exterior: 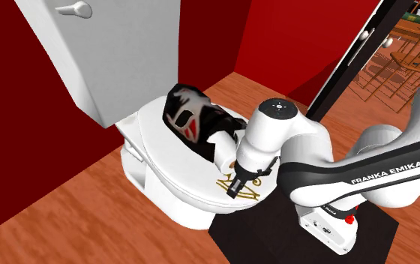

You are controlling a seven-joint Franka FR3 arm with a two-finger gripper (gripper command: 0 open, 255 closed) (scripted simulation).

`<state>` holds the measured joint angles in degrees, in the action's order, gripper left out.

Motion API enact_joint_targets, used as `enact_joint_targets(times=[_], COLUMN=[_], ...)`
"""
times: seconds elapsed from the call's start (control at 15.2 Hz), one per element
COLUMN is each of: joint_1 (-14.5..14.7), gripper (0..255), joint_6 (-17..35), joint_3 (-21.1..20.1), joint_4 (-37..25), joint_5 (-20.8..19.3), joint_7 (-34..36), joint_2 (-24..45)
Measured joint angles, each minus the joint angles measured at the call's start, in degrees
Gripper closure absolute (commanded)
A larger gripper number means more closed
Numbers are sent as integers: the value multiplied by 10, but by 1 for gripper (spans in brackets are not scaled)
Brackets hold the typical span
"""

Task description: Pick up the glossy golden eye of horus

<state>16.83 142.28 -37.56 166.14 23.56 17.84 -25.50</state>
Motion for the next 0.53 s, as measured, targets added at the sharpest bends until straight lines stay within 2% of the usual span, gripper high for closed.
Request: enact_joint_targets(times=[0.53], joint_1=[12], gripper=[255], joint_6=[-97], joint_3=[32], joint_4=[-23], joint_5=[-5], joint_7=[-8], joint_2=[-74])
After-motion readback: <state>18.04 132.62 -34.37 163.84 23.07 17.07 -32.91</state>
